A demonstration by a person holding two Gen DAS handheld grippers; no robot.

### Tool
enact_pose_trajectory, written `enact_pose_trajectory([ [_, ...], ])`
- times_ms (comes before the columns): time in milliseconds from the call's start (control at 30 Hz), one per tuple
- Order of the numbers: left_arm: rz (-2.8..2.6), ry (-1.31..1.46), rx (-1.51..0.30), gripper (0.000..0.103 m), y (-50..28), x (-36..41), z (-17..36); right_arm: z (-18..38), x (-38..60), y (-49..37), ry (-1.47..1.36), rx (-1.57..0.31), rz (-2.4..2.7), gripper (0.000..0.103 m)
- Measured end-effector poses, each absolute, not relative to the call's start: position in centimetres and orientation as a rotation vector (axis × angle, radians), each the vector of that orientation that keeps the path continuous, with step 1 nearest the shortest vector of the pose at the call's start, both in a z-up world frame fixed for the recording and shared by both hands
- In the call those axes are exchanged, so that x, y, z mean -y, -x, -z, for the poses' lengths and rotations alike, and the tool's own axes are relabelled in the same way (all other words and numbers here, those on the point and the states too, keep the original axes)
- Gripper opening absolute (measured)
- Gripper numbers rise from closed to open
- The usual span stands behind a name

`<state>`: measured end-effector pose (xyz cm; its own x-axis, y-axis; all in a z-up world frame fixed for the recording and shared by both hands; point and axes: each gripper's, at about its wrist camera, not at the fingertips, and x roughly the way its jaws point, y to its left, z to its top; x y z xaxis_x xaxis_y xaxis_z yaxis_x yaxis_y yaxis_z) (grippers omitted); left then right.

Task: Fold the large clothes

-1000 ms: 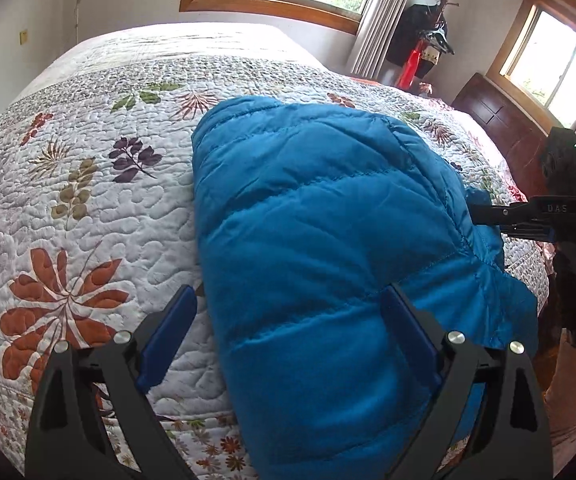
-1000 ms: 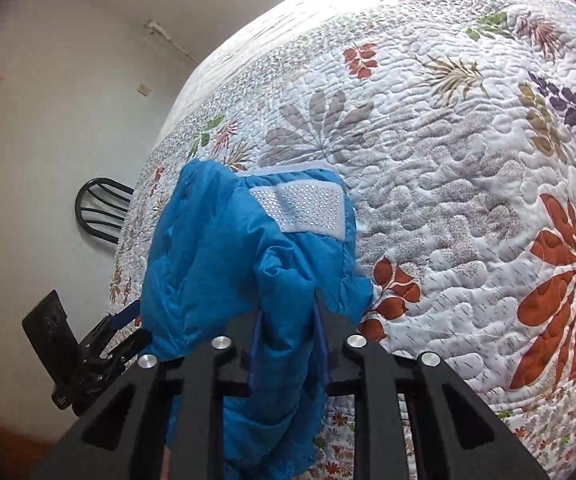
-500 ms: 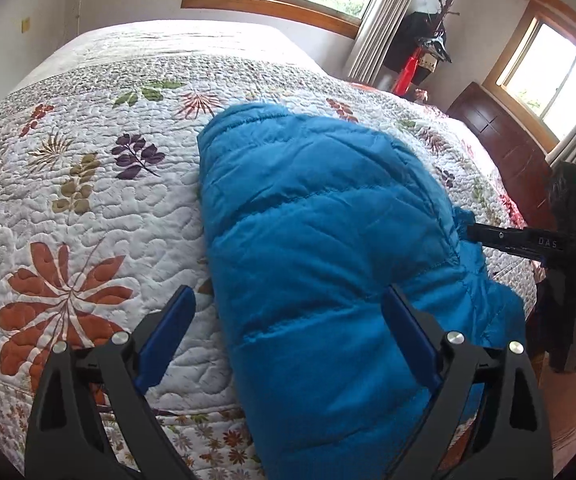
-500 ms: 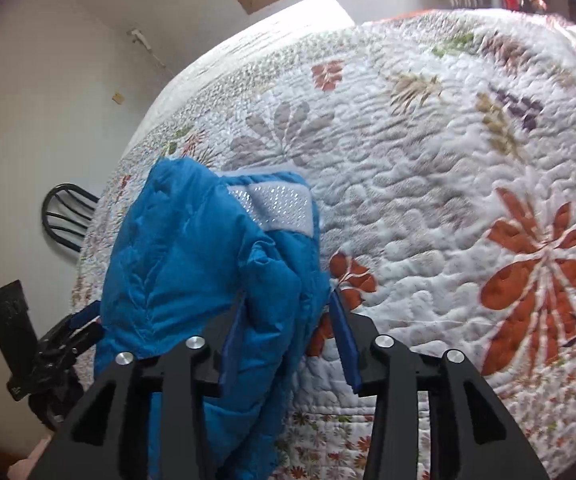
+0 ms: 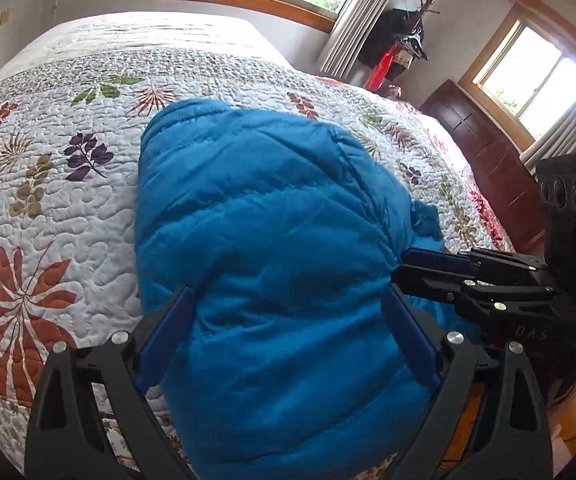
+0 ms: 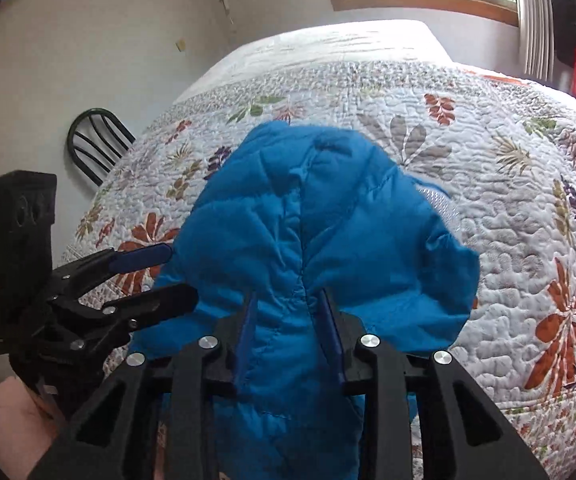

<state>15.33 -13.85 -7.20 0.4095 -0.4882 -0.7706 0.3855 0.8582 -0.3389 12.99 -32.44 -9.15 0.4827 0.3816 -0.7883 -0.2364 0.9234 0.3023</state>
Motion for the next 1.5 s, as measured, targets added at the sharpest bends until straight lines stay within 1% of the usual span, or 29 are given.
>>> enact_pose_trajectory([
  [133, 0.528, 0.020, -1.001, 0.092, -15.6, 14.3, 8.9, 10.9, 32.7, -13.5, -0.163, -1.019, -0.384, 0.029],
  [400, 0.503, -0.023, -0.993, 0.093, -15.8, 14.5, 10.7, 13.2, 32.5, -14.1, -0.164, -1.024, -0.411, 0.030],
  [500, 0.495, -0.031, -0.992, 0.095, -15.9, 14.8, 11.2, 13.5, 32.6, -14.2, -0.179, -1.017, -0.416, 0.030],
  [733, 0.500, -0.033, -1.005, 0.096, -16.0, 14.8, 10.6, 12.6, 32.6, -13.5, -0.190, -0.979, -0.397, 0.030],
  [800, 0.512, -0.020, -1.009, 0.096, -15.6, 14.3, 9.8, 11.6, 33.1, -12.8, -0.222, -0.960, -0.406, 0.034],
  [867, 0.523, 0.012, -1.019, 0.096, -15.3, 13.3, 9.0, 10.3, 33.8, -11.8, -0.237, -0.926, -0.398, 0.046],
  [900, 0.527, 0.036, -1.024, 0.096, -15.2, 12.6, 8.6, 9.6, 34.1, -11.2, -0.238, -0.909, -0.393, 0.049],
  [1000, 0.544, 0.115, -1.031, 0.097, -15.5, 10.2, 7.5, 7.7, 35.4, -10.0, -0.273, -0.874, -0.379, 0.064],
  [1033, 0.541, 0.143, -1.034, 0.097, -15.9, 9.2, 7.3, 7.3, 36.0, -9.9, -0.297, -0.875, -0.376, 0.076],
  [1067, 0.537, 0.168, -1.044, 0.097, -16.3, 8.4, 7.4, 7.2, 36.7, -10.0, -0.316, -0.885, -0.364, 0.083],
  [1200, 0.498, 0.268, -1.106, 0.097, -18.8, 5.5, 8.8, 8.4, 38.9, -11.3, -0.396, -0.970, -0.312, 0.084],
  [1400, 0.609, 0.416, -1.206, 0.097, -20.9, 4.9, 12.3, 13.8, 40.6, -12.5, -0.604, -1.081, -0.416, 0.085],
  [1500, 0.657, 0.471, -1.213, 0.097, -21.2, 5.4, 13.3, 15.8, 41.3, -12.4, -0.700, -1.071, -0.449, 0.093],
])
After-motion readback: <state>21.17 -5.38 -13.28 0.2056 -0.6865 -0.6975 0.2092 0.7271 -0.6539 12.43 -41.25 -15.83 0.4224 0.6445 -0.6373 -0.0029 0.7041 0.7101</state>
